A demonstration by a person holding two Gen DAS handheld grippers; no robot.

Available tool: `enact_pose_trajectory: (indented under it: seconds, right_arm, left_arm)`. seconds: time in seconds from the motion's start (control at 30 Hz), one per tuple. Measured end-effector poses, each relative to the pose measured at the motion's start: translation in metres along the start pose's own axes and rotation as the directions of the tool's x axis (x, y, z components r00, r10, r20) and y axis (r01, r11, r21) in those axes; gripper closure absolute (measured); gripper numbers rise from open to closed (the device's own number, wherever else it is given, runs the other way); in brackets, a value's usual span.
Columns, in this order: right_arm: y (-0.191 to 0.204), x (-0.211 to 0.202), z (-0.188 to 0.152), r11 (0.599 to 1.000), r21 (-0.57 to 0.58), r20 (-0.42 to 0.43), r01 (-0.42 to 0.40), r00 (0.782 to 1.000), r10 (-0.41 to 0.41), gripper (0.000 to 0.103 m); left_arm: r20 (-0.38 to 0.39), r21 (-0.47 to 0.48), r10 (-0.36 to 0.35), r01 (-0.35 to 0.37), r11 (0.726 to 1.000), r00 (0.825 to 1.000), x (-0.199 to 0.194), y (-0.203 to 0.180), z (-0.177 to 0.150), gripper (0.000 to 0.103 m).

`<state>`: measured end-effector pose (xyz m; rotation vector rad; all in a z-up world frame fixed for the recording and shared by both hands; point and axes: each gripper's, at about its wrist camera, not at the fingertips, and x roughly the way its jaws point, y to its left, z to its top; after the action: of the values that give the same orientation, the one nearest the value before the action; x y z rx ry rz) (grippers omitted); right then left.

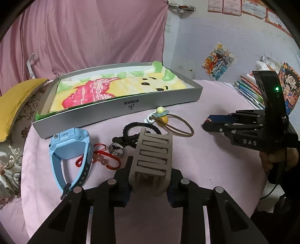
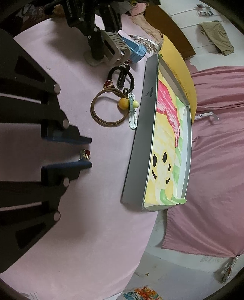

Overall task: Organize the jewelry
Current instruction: 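Grasp the red-stone earring with the right tool while the left tool grasps the grey phone holder, then carry both items into the grey tray and open both tools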

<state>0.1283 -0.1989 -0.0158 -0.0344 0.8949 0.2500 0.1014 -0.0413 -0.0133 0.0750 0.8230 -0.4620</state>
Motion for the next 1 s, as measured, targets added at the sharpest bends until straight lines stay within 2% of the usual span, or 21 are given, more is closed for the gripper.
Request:
enact_pose_trajectory:
  seconds: [0.1, 0.27, 0.37, 0.53, 0.63, 0.77, 0.87, 1.0]
  right_arm:
    - [0.001, -0.002, -0.004, 1.0, -0.01, 0.01, -0.011, 1.0, 0.011, 0.092]
    - [0.005, -0.009, -0.012, 0.998, 0.003, 0.031, -0.06, 0.998, 0.06, 0.092]
    - [0.011, -0.02, -0.014, 0.996, 0.005, 0.083, -0.094, 0.992, 0.093, 0.092]
    - [0.02, -0.043, -0.007, 0.993, 0.014, 0.228, -0.12, 0.967, 0.114, 0.092]
    - [0.025, -0.054, 0.0, 0.989, 0.031, 0.313, -0.142, 0.941, 0.125, 0.092]
    - [0.036, -0.065, 0.013, 0.992, 0.014, 0.404, -0.128, 0.908, 0.111, 0.092]
    - [0.046, -0.07, 0.024, 0.996, -0.013, 0.461, -0.092, 0.883, 0.087, 0.092]
    - [0.058, -0.071, 0.044, 0.997, -0.045, 0.513, -0.055, 0.855, 0.07, 0.092]
  left_arm:
    - [0.002, -0.014, 0.007, -0.007, 1.0, 1.0, -0.001, -0.003, -0.001, 0.076]
    - [0.048, -0.054, -0.031, 0.033, 0.998, 0.998, -0.009, -0.008, -0.008, 0.076]
    - [0.093, -0.073, -0.025, 0.032, 0.997, 0.995, -0.017, -0.011, -0.011, 0.076]
    - [0.193, -0.087, -0.001, 0.018, 0.996, 0.981, -0.033, -0.013, -0.009, 0.076]
    - [0.27, -0.102, 0.048, -0.02, 0.995, 0.962, -0.043, -0.013, -0.001, 0.076]
    - [0.392, -0.127, 0.139, -0.096, 0.987, 0.909, -0.059, -0.012, 0.017, 0.076]
    - [0.444, -0.143, 0.178, -0.126, 0.982, 0.878, -0.064, -0.005, 0.031, 0.076]
    - [0.467, -0.164, 0.207, -0.146, 0.976, 0.86, -0.063, 0.007, 0.045, 0.076]
